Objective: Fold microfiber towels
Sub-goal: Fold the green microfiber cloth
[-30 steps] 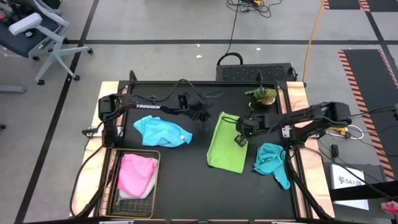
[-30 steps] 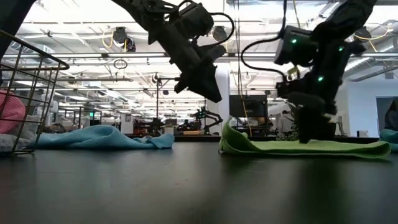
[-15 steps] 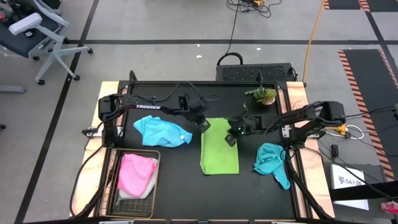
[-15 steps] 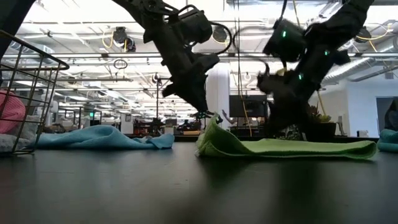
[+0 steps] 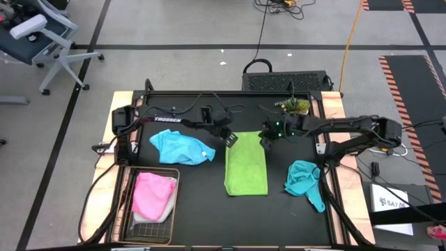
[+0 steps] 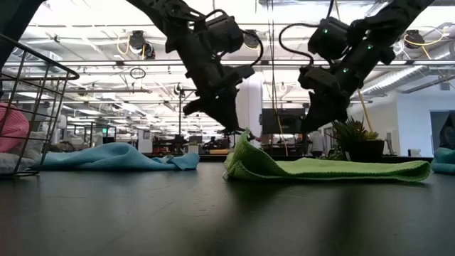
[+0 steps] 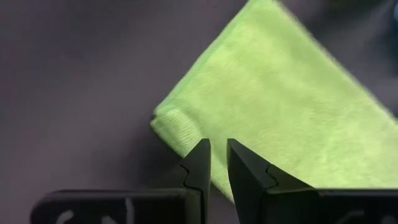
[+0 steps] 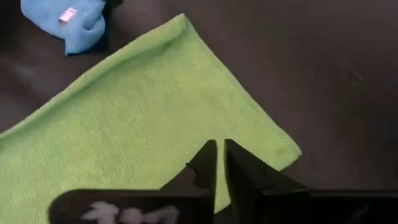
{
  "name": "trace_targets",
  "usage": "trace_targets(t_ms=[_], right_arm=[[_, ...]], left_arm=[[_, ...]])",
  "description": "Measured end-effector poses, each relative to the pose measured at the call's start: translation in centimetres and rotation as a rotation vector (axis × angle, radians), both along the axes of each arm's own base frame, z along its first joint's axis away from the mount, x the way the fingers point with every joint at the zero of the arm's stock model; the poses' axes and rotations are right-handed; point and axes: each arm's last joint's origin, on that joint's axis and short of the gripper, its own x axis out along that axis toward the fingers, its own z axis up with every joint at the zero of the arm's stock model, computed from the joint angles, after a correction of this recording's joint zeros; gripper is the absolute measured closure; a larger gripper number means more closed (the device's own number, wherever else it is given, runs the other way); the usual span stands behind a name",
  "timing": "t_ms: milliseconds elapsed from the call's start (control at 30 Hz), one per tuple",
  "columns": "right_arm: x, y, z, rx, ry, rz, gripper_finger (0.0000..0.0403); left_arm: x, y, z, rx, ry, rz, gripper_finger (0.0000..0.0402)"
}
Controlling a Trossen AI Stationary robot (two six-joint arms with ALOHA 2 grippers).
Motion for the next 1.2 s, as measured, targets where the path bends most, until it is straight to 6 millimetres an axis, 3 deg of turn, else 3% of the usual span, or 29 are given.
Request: trace_targets(t_ms=[200,467,600,867,1200], right_arm=[[-0.9,-1.3,-0.6,0.021,0.065,-0.055,0.0289],[-1.2,-1.9,-0.6,0.039,0.057,-0.073,0.0209],[-1.4,-2.2,-0.6,0.037,0.059,-0.08,0.0195],[-1.3,-2.9,-2.0,0.068,0.121,-0.105,0.0193],[-0.8,-3.5,-3.4,0.096,0.138,-0.103,0.0193]], left_arm=[[0.2,0.1,0.1,0.006,-0.028,0.016,0.0344],[1.3,1.0,-3.5,-0.082,0.007,0.044,0.0295],[1.1,1.3,-4.4,-0.107,0.037,0.086,0.0261],[0.6,3.0,-3.9,-0.115,0.02,0.142,0.0207],[0.2,3.3,-4.0,-0.13,0.055,0.15,0.0192]])
